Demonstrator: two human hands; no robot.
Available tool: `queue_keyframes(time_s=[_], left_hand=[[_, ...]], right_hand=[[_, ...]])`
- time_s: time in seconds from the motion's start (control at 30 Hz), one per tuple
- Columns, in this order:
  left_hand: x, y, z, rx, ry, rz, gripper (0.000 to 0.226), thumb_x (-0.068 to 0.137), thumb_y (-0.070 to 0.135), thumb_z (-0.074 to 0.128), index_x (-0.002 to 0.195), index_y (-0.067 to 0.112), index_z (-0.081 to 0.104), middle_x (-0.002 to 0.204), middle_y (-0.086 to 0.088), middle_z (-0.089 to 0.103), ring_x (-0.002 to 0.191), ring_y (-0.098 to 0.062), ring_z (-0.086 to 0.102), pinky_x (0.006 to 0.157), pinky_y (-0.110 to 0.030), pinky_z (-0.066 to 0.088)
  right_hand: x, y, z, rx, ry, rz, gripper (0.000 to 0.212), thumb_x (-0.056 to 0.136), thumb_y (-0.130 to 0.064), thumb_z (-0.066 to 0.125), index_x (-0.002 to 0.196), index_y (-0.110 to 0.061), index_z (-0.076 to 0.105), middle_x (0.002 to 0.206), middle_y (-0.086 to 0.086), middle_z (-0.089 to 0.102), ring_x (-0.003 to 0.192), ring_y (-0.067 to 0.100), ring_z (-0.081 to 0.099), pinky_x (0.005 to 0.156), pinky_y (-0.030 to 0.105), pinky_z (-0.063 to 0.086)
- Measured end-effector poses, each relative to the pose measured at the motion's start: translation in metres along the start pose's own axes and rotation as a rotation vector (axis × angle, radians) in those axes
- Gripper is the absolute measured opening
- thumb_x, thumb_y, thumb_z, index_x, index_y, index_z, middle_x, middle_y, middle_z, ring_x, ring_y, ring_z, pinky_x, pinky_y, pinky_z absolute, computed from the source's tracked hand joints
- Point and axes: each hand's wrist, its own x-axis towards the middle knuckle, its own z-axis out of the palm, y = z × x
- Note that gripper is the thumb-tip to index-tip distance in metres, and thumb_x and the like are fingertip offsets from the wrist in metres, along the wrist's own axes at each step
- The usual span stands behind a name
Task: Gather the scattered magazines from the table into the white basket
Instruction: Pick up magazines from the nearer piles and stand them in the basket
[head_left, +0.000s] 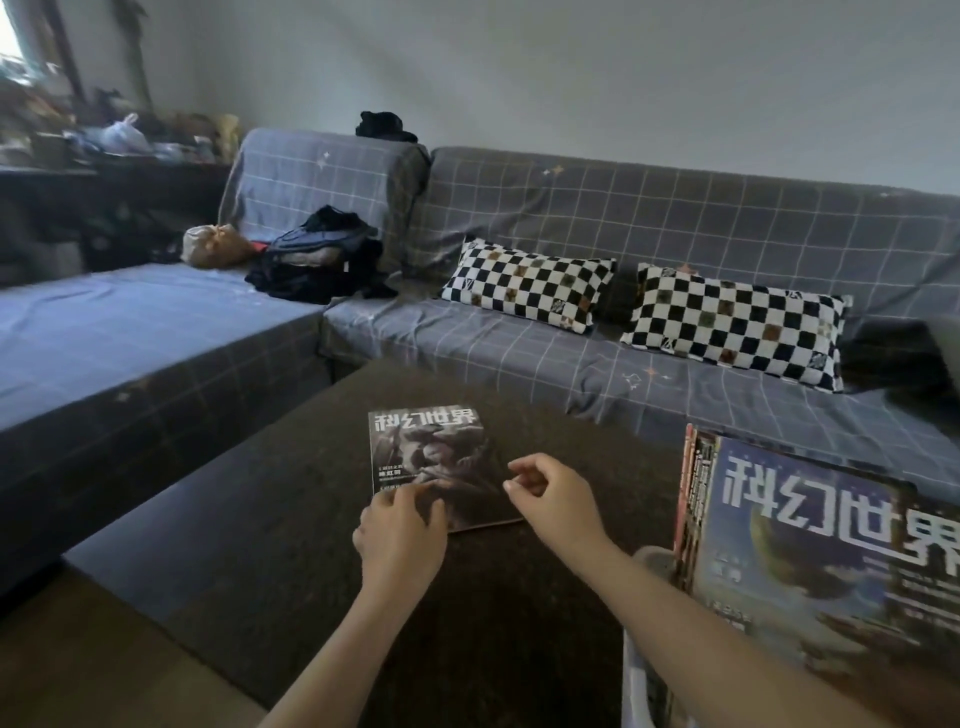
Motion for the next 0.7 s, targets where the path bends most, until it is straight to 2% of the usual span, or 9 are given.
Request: queue_keyframes(time_s=[0.1, 0.2, 0.27, 0.33, 0.43, 0.5, 0.57, 0.63, 0.7], left_hand=[[0.015, -0.011, 0.007, 0.103, -0.021, -0.049, 0.041, 0.094, 0.040, 0.049, 0.130, 0.020, 0.052, 0.142, -0.013, 0.043, 0.133, -0.032, 0.035, 0.111, -0.050, 0.028], [0.024, -0.020, 0.015, 0.131, -0.093, -0.119, 0.048, 0.094, 0.043, 0.048, 0.135, 0.017, 0.045, 0.149, -0.020, 0.030, 0.139, -0.037, 0.026, 0.113, -0.052, 0.024], [0.028, -0.026, 0.020, 0.154, -0.127, -0.131, 0.053, 0.094, 0.047, 0.048, 0.137, 0.018, 0.042, 0.154, -0.022, 0.023, 0.141, -0.038, 0.022, 0.114, -0.052, 0.020], [0.032, -0.029, 0.024, 0.170, -0.135, -0.123, 0.057, 0.093, 0.050, 0.049, 0.140, 0.018, 0.040, 0.156, -0.019, 0.020, 0.141, -0.038, 0.020, 0.114, -0.051, 0.018], [0.038, -0.027, 0.025, 0.101, -0.105, -0.133, 0.060, 0.091, 0.049, 0.054, 0.141, 0.019, 0.040, 0.152, -0.015, 0.032, 0.136, -0.038, 0.026, 0.111, -0.049, 0.023], [0.045, -0.026, 0.023, -0.003, -0.051, -0.185, 0.059, 0.088, 0.046, 0.060, 0.137, 0.017, 0.044, 0.141, -0.015, 0.045, 0.129, -0.038, 0.034, 0.105, -0.048, 0.030], [0.055, -0.028, 0.020, -0.124, -0.007, -0.264, 0.056, 0.085, 0.043, 0.066, 0.130, 0.013, 0.051, 0.126, -0.014, 0.057, 0.119, -0.035, 0.047, 0.096, -0.044, 0.040], [0.066, -0.032, 0.015, -0.241, -0.026, -0.333, 0.044, 0.082, 0.039, 0.071, 0.114, 0.011, 0.062, 0.108, -0.010, 0.067, 0.098, -0.025, 0.061, 0.079, -0.036, 0.051], [0.073, -0.032, 0.013, -0.320, -0.088, -0.368, 0.038, 0.079, 0.035, 0.075, 0.104, 0.009, 0.064, 0.098, -0.006, 0.070, 0.080, -0.018, 0.064, 0.058, -0.028, 0.048]], right_hand=[[0.026, 0.004, 0.019, -0.091, -0.084, 0.080, 0.033, 0.085, -0.030, 0.064, 0.115, -0.018, 0.060, 0.091, -0.008, 0.060, 0.080, 0.002, 0.055, 0.062, 0.012, 0.038], [0.045, 0.010, 0.034, -0.219, -0.202, 0.183, 0.048, 0.085, -0.037, 0.063, 0.126, -0.017, 0.052, 0.117, 0.001, 0.062, 0.102, 0.014, 0.059, 0.075, 0.023, 0.044], [0.056, 0.013, 0.041, -0.290, -0.277, 0.250, 0.054, 0.085, -0.040, 0.061, 0.130, -0.013, 0.049, 0.126, 0.005, 0.058, 0.111, 0.021, 0.057, 0.080, 0.028, 0.044], [0.063, 0.014, 0.045, -0.354, -0.342, 0.312, 0.048, 0.087, -0.042, 0.058, 0.123, -0.011, 0.053, 0.120, 0.007, 0.060, 0.104, 0.023, 0.058, 0.073, 0.028, 0.042], [0.070, 0.015, 0.048, -0.394, -0.375, 0.361, 0.037, 0.088, -0.040, 0.057, 0.108, -0.009, 0.060, 0.087, 0.002, 0.058, 0.083, 0.019, 0.056, 0.062, 0.027, 0.040], [0.073, 0.016, 0.048, -0.416, -0.370, 0.367, 0.035, 0.088, -0.039, 0.058, 0.104, -0.008, 0.060, 0.076, -0.001, 0.049, 0.080, 0.019, 0.054, 0.063, 0.028, 0.040], [0.073, 0.014, 0.046, -0.422, -0.393, 0.387, 0.032, 0.087, -0.037, 0.059, 0.103, -0.009, 0.059, 0.079, 0.000, 0.051, 0.077, 0.018, 0.052, 0.063, 0.028, 0.041], [0.071, 0.012, 0.045, -0.416, -0.429, 0.400, 0.028, 0.087, -0.033, 0.060, 0.102, -0.009, 0.058, 0.091, 0.005, 0.057, 0.083, 0.020, 0.056, 0.069, 0.028, 0.046], [0.067, 0.009, 0.044, -0.374, -0.440, 0.417, 0.031, 0.086, -0.030, 0.062, 0.106, -0.008, 0.057, 0.093, 0.005, 0.055, 0.088, 0.021, 0.058, 0.075, 0.031, 0.050]])
